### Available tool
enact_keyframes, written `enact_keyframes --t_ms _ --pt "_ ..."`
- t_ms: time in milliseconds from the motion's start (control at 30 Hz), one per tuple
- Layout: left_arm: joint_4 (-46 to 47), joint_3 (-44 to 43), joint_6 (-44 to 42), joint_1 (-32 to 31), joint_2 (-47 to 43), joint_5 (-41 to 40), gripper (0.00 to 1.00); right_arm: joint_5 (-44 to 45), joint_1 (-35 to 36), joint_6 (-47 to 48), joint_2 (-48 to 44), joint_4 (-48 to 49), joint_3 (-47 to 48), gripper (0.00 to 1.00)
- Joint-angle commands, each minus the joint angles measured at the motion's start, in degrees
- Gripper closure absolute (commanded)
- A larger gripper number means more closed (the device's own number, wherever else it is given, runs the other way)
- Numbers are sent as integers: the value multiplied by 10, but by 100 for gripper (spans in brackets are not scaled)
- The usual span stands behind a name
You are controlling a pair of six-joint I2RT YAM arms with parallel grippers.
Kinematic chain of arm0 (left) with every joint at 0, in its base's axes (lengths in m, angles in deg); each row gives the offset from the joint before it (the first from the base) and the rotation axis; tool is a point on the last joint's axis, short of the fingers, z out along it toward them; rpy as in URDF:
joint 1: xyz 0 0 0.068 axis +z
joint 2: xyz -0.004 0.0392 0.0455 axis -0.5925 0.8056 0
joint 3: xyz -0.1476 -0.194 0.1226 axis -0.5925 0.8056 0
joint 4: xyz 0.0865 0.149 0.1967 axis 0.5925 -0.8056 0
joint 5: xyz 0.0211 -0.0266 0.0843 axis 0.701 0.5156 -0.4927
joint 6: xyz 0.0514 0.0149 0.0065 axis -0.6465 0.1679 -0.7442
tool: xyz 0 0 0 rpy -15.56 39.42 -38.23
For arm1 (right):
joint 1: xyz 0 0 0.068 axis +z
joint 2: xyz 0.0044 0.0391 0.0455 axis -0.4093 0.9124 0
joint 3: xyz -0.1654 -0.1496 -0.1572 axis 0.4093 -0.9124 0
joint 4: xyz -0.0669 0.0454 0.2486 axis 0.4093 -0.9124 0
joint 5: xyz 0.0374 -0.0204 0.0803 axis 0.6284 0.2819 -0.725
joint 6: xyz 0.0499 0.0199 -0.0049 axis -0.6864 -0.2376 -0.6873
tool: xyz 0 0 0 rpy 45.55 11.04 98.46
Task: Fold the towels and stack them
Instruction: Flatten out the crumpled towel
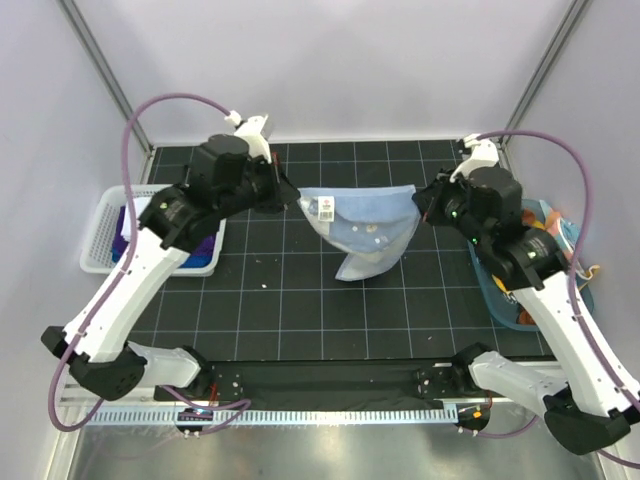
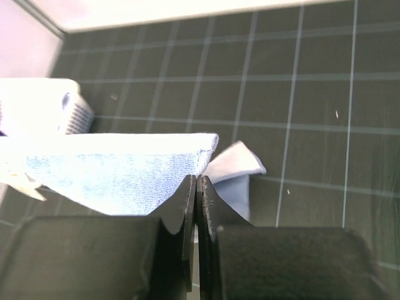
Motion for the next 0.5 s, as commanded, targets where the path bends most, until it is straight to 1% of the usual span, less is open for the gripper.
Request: enact_keyframes --t_ms 0,100,200,233,467 --pt "-67 -88 -49 -10 -14 32 100 -43 -4 33 -17 -13 56 99" --pt "-90 -141 -49 -20 -14 41 100 -70 -3 34 -28 -23 84 99" --pt "-98 -163 -42 -25 -20 38 100 -75 -3 30 -32 -39 107 99" --pt "-95 -171 -41 -26 -24 38 100 -96 -3 29 -33 -40 110 99" --pt "-93 -207 -28 -26 -37 19 100 -116 -3 23 -41 -53 142 99"
